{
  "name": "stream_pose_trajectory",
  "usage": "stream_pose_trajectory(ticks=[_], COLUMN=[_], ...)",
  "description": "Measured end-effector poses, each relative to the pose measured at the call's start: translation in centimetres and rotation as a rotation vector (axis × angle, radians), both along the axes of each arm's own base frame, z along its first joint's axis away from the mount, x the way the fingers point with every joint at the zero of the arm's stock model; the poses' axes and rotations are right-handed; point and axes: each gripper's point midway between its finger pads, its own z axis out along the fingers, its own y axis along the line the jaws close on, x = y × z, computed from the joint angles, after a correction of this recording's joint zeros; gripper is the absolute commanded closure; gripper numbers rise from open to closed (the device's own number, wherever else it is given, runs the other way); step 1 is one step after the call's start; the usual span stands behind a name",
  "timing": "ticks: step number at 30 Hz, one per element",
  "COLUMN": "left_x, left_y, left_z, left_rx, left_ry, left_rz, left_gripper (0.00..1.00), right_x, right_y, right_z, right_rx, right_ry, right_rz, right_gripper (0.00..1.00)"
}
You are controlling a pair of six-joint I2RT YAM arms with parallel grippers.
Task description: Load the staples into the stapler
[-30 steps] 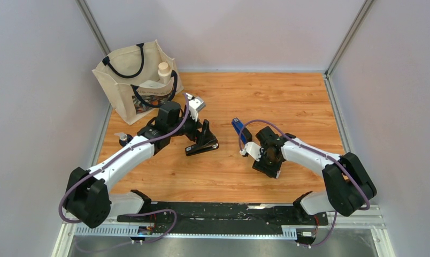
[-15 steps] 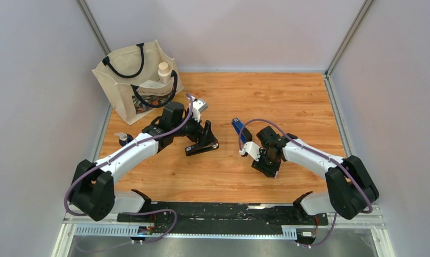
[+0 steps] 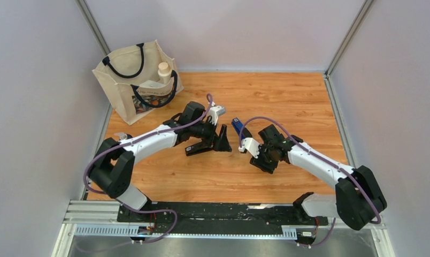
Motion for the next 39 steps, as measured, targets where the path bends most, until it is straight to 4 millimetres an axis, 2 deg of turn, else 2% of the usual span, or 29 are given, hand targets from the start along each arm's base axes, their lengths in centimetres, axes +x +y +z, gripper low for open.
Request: stream_pose_trajectory(ticks=[6, 14, 19, 26, 33, 39], left_x=[0.1, -2.7, -3.6, -3.1, -2.7, -2.5], left_y=[-2.5, -4.9, -6.5, -7.9, -8.5, -8.7], left_z=[-1.5, -4.6, -4.6, -4.4, -5.4, -5.7], left_rx=[-0.008, 0.003, -0.033, -0.087, -0.082, -0.084], left_ry=[0.137, 0.328, 0.39, 0.431, 0.467, 0.48], left_rz=[-0.035, -0.1, -0.134, -0.14, -0.132, -0.129], left_gripper=[0.07, 0.08, 0.09, 0.13, 0.18, 0.19], right_x=[0.7, 0.7, 0.5, -0.1, -0.4, -0.5], right_y=[0.7, 1.4, 2.4, 3.8, 4.3, 4.6], right_z=[1.6, 3.3, 4.4, 4.7, 5.1, 5.3], right_rx=[0.056, 0.113, 0.151, 0.172, 0.187, 0.191], right_ry=[-0.086, -0.151, -0.195, -0.205, -0.217, -0.226], right_rz=[0.009, 0.024, 0.053, 0.098, 0.119, 0.128], right_gripper=[0.55, 0.56, 0.56, 0.56, 0.56, 0.56])
